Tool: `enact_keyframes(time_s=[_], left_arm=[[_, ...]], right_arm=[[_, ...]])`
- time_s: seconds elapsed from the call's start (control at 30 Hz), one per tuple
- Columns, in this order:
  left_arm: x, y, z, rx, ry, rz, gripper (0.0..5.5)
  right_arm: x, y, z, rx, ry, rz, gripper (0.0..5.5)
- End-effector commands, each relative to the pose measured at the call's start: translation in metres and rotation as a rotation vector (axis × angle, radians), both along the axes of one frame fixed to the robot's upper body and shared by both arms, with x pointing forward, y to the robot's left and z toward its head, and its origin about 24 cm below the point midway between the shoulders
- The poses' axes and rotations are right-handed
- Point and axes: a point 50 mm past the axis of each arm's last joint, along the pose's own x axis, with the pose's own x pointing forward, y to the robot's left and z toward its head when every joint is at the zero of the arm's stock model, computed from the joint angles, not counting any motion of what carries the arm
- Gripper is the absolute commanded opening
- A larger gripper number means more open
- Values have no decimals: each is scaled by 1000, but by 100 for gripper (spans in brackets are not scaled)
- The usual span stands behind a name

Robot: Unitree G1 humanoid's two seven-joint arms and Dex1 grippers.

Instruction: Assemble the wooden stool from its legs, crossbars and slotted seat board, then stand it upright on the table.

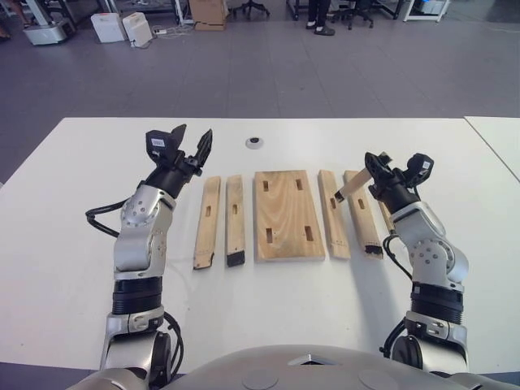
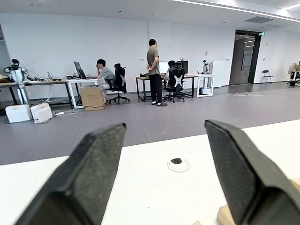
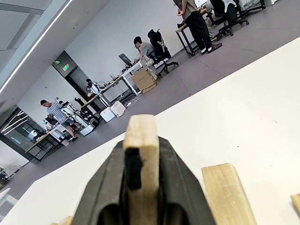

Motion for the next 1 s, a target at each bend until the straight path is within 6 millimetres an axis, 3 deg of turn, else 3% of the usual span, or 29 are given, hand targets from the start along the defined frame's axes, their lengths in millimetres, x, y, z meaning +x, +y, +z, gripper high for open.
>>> enact_keyframes(time_s=[0.03, 0.37, 0.53, 0.7, 0.83, 0.9, 1.0], left_arm=[[0, 0, -8, 22, 41, 5, 310], [-1, -6, -10, 40, 48, -21, 310], [-1, -7, -11, 60, 51, -23, 310], [-2, -8, -14, 83, 55, -20, 310], [-4, -7, -17, 84, 64, -10, 310], [-4, -8, -18, 92, 65, -12, 310], [-2, -8, -16, 97, 58, -9, 310]], right_arm=[[0, 2, -5, 41, -11, -13, 40], [-4, 6, -29, -29, 68, -58, 40], [-13, 4, -39, -271, 70, -17, 40], [-31, 5, -79, -510, 165, 139, 40], [-48, 3, -110, -571, 238, 191, 40], [-49, 5, -111, -602, 222, 206, 40], [-32, 3, -82, -601, 65, 144, 40]])
